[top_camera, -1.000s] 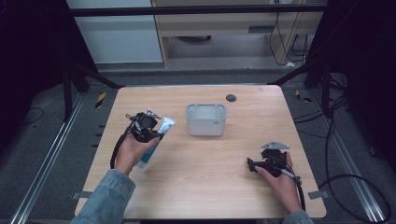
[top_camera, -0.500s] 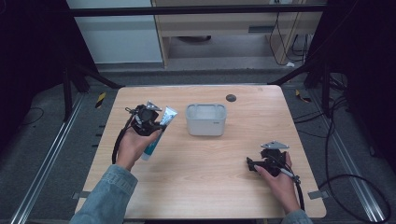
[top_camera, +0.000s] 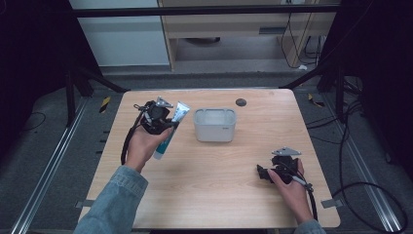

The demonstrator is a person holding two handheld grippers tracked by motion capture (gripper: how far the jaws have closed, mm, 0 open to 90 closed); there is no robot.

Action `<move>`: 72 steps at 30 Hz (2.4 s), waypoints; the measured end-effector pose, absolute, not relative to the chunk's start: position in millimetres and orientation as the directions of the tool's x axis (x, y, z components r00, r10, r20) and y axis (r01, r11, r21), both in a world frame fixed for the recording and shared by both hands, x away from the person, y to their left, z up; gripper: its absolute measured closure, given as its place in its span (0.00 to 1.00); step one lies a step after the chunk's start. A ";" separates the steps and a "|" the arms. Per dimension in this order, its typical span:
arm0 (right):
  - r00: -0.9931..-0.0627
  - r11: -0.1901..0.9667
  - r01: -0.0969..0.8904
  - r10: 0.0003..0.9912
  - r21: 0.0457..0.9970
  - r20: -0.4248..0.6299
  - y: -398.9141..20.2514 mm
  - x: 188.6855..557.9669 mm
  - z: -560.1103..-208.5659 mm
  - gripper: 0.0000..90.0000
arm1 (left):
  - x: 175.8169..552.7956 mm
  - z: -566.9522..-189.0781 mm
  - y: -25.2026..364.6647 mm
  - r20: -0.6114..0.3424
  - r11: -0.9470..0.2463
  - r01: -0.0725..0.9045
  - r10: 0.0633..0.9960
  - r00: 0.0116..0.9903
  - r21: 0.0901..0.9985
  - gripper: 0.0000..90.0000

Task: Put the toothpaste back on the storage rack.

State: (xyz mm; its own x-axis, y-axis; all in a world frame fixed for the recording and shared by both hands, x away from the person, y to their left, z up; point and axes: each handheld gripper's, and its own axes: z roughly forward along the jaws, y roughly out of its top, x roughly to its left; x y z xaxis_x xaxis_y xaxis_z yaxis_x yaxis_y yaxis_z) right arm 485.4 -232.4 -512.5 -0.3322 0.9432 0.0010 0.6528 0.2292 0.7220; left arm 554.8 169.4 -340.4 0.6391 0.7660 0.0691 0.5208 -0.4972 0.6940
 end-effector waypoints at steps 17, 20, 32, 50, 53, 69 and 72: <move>-0.333 0.229 0.652 0.943 0.722 0.001 -232.3 485.5 -512.5 0.00 | 564.9 -312.2 127.8 0.064 -0.474 0.456 0.743 0.666 0.753 0.87; -0.332 0.227 0.653 0.943 0.723 0.004 -232.2 485.5 -512.4 0.00 | 566.4 -309.6 125.5 0.074 -0.472 0.450 0.747 0.660 0.758 0.87; -0.333 0.231 0.653 0.943 0.721 -0.001 -232.4 485.5 -512.4 0.00 | 566.6 -292.5 105.2 0.106 -0.464 0.383 0.735 0.670 0.798 0.87; -0.335 0.237 0.651 0.942 0.721 -0.007 -232.7 485.6 -512.6 0.00 | 576.6 -285.8 88.7 0.108 -0.418 0.347 0.755 0.647 0.840 0.87; -0.334 0.235 0.652 0.943 0.721 -0.006 -232.7 485.7 -512.5 0.00 | 576.3 -284.1 87.0 0.114 -0.421 0.339 0.752 0.650 0.842 0.87; -0.334 0.234 0.651 0.942 0.722 -0.004 -232.6 485.7 -512.6 0.00 | 587.8 -274.0 68.8 0.122 -0.408 0.312 0.753 0.647 0.858 0.87; -0.334 0.234 0.651 0.942 0.722 -0.004 -232.6 485.7 -512.5 0.00 | 590.0 -274.5 65.9 0.115 -0.401 0.312 0.752 0.649 0.862 0.87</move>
State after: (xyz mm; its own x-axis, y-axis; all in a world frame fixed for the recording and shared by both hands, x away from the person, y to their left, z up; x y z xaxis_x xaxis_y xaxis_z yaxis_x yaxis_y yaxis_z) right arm 485.7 -232.6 -512.5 -0.3344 0.9424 -0.0036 0.6508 0.2336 0.7225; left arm 590.0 65.9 -274.5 0.6488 0.7522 0.1150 0.3118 -0.4007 0.8615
